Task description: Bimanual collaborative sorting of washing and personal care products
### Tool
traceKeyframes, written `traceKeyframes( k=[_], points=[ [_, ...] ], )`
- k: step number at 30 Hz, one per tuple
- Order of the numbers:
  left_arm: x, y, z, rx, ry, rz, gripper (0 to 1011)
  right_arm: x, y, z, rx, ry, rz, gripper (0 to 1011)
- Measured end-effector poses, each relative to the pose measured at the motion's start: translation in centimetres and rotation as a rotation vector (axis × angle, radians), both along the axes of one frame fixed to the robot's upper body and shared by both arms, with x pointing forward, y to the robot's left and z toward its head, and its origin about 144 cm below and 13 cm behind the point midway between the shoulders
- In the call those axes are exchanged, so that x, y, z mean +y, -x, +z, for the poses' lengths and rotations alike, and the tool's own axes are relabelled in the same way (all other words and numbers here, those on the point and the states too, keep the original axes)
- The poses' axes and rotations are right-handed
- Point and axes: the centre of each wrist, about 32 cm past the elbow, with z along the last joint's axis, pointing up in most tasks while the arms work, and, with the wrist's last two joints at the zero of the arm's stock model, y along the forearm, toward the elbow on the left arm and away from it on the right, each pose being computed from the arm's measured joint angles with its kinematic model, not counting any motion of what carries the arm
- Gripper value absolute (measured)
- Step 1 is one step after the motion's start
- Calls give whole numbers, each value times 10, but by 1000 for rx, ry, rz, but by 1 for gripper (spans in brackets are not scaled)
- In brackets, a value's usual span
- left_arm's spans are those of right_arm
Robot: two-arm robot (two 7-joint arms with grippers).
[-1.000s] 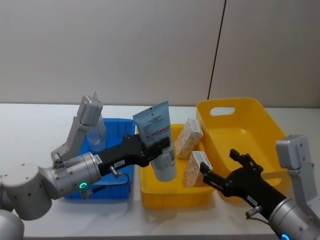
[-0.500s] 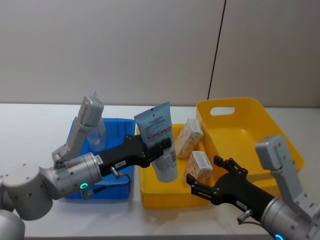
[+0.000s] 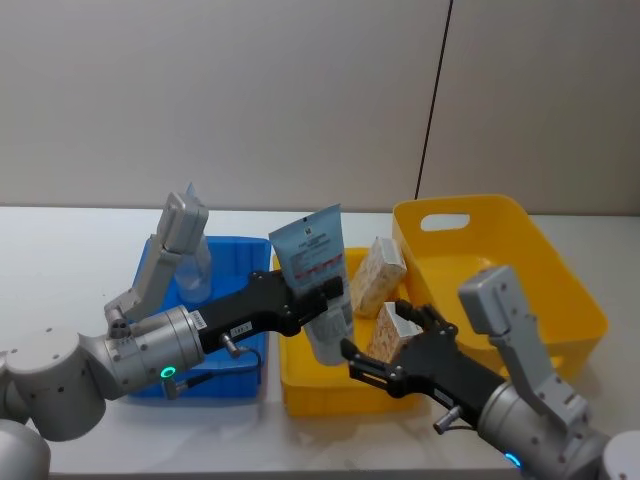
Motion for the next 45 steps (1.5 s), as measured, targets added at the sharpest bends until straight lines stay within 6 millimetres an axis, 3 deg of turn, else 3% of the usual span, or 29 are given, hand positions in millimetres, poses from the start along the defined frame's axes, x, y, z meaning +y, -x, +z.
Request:
traceKeyframes(
  k=[31, 36, 38, 45],
  points=[
    [0, 0, 0, 0, 0, 0, 293, 51, -40, -19, -20, 84, 19, 1002],
    [0, 0, 0, 0, 0, 0, 293, 56, -43, -20, -21, 90, 16, 916],
    [0, 0, 0, 0, 0, 0, 293, 57, -43, -21, -22, 92, 14, 828],
    [0, 0, 0, 0, 0, 0, 293, 60, -45, -22, -22, 96, 12, 673]
  ],
)
